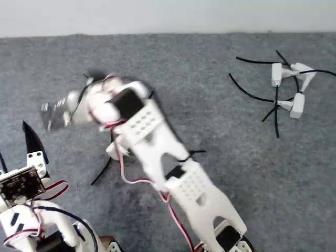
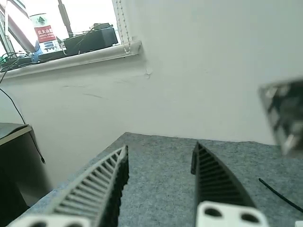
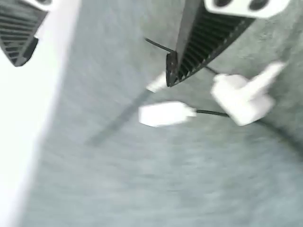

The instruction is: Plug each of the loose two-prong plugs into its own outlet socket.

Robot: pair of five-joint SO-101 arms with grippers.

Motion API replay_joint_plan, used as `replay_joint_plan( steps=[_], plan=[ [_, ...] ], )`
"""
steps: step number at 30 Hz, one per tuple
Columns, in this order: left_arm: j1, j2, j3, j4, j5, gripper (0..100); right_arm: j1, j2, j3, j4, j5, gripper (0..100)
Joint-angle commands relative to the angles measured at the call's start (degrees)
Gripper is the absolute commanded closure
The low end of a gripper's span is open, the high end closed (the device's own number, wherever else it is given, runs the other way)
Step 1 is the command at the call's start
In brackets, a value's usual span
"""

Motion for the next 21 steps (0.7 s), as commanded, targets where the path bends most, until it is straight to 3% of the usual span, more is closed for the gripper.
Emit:
replay_joint_plan(
  steps=[1,5,9,14,21],
  plan=[
    [2.73,0.53,-2.07,2.11,2.99,78,4.88,-16.66,3.25,2.51,-10.02,58.6],
    [8.62,0.53,-0.31,4.31,2.99,78,5.05,-24.48,17.14,2.51,-13.89,58.6],
    [8.62,0.18,-0.22,5.63,3.16,78,-0.92,-26.42,40.88,1.54,-9.93,58.6],
    [3.96,0.18,-2.42,5.54,3.25,78,-4.62,-22.64,58.02,-9.54,-8.53,58.6],
    [-6.86,0.18,-11.21,5.54,2.29,78,-6.11,-13.67,59.87,-13.05,-13.71,58.6]
  ],
)
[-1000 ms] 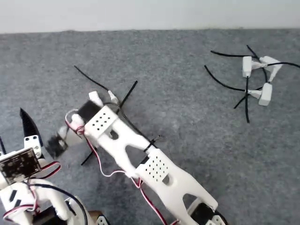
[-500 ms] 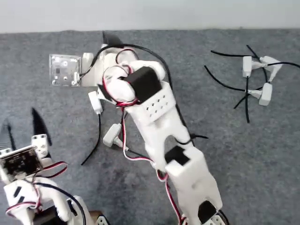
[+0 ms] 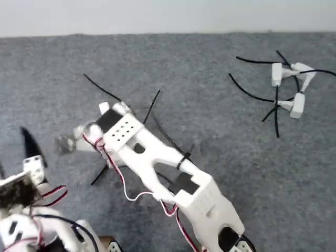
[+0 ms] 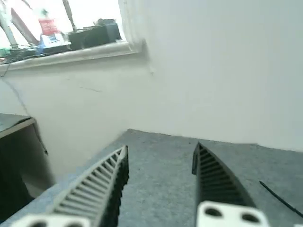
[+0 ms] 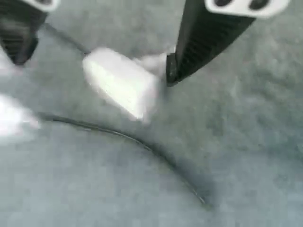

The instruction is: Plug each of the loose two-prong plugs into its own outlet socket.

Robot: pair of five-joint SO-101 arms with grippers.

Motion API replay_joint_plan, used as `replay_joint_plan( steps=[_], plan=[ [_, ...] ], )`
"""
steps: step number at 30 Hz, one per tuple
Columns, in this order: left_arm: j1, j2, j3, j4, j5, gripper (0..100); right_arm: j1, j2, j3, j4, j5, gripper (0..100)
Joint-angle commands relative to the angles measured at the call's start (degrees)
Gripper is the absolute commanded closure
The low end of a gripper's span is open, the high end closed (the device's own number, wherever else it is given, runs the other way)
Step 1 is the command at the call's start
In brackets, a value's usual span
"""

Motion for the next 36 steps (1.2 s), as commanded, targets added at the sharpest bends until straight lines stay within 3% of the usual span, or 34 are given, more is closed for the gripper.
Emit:
replay_joint_plan(
  steps=[1,12,24,27,30,31,33,36],
  plan=[
    [-5.19,0.35,-6.20,-0.62,0.00,78,-1.63,3.74,-0.26,0.66,-1.76,58.6],
    [-5.27,0.26,-7.34,0.79,0.18,78,-1.45,6.46,-1.85,-2.07,2.64,58.6],
    [-5.36,0.26,-15.16,7.82,0.18,78,8.22,13.93,-2.29,-6.99,10.64,59.3],
    [-5.36,0.26,-15.08,7.74,0.18,78,8.22,14.81,-3.78,-4.44,14.68,71.5],
    [-5.36,0.26,-15.16,7.91,0.18,78,7.78,15.43,-3.96,-2.95,18.46,98.0],
    [-5.36,0.26,-15.08,7.91,0.18,78,7.69,15.60,-4.04,-2.51,18.81,99.8],
    [-5.36,0.26,-14.99,7.91,0.18,78,7.69,15.69,-4.04,-1.98,18.81,93.1],
    [-5.36,0.26,-14.90,7.91,0.18,78,7.60,15.78,-4.04,-1.63,18.81,99.5]
  ],
)
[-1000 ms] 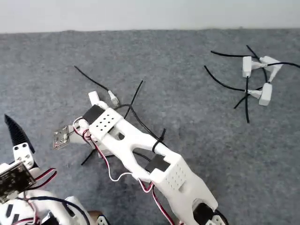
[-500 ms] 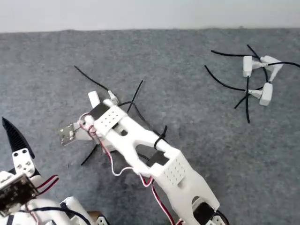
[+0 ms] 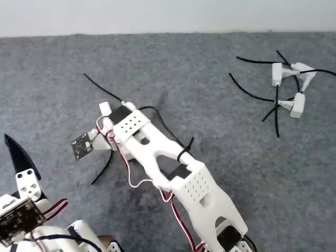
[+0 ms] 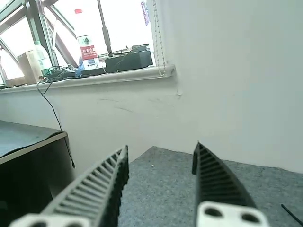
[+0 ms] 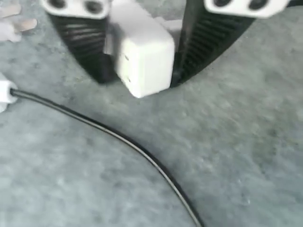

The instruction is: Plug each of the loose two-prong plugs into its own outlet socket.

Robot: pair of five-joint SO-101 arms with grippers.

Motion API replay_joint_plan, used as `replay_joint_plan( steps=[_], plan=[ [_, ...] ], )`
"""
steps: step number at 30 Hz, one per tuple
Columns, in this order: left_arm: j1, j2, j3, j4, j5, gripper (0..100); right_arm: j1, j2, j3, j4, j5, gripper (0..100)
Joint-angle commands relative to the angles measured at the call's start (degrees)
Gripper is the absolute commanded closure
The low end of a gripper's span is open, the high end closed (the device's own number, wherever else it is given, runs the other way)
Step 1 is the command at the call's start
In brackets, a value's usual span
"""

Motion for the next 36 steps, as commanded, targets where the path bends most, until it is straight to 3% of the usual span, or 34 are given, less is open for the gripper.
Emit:
replay_joint_plan(
  steps=[1,6,12,21,24,32,36],
  plan=[
    [-0.26,0.26,-1.80,0.35,0.18,78,1.27,1.01,0.35,2.24,0.79,97.9],
    [-0.26,0.26,0.84,0.00,0.09,78,1.19,-0.31,-1.67,6.64,0.97,98.9],
    [-0.26,0.26,4.00,-1.93,0.09,78,1.27,-5.67,-16.44,18.68,0.70,98.9],
    [-0.18,0.26,9.71,-5.01,0.18,78,2.33,-22.55,-21.10,19.12,-3.34,98.9],
    [-0.09,0.26,10.51,-5.27,0.18,78,4.09,-30.64,-21.10,18.86,-3.52,99.0],
    [0.09,0.26,12.09,-5.27,0.26,78,11.74,-51.82,-20.84,18.95,-12.40,99.0],
    [0.09,0.26,12.26,-5.19,0.26,78,19.82,-62.64,-20.75,19.03,-17.93,99.0]
  ],
)
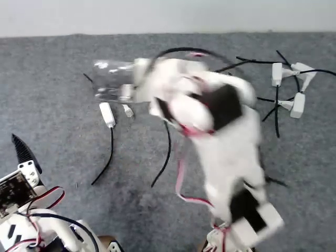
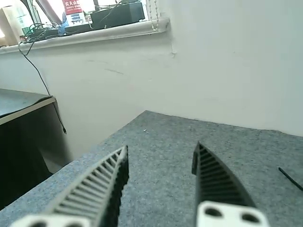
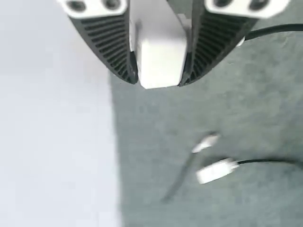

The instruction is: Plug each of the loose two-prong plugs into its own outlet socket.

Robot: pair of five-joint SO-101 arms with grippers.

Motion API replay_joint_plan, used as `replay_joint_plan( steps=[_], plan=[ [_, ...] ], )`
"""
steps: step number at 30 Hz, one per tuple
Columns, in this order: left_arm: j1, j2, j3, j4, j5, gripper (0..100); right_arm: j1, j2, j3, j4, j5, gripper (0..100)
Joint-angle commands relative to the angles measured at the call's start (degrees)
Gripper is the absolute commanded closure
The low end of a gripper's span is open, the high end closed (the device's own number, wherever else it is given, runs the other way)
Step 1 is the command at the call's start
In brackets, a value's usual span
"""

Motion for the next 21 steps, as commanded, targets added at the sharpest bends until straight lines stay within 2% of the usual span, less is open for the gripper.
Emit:
replay_joint_plan(
  steps=[1,9,12,16,19,21],
  plan=[
    [0.18,0.18,0.40,-1.93,0.26,78,10.59,-14.99,-3.16,2.42,-6.86,99.0],
    [0.18,0.18,3.21,-4.75,0.26,78,32.92,-29.05,-3.16,2.42,-11.16,99.0],
    [0.18,0.18,3.21,-4.66,0.26,78,36.62,-33.01,-2.02,2.42,-11.25,99.0],
    [0.18,0.18,3.21,-4.66,0.26,78,36.62,-35.91,4.13,1.10,-10.99,99.0],
    [0.18,0.18,3.21,-4.57,0.26,78,37.93,-34.42,13.71,-7.25,-11.16,99.0],
    [0.18,0.18,3.30,-4.57,0.26,78,41.80,-31.16,23.21,-18.95,-11.34,99.0]
  ],
)
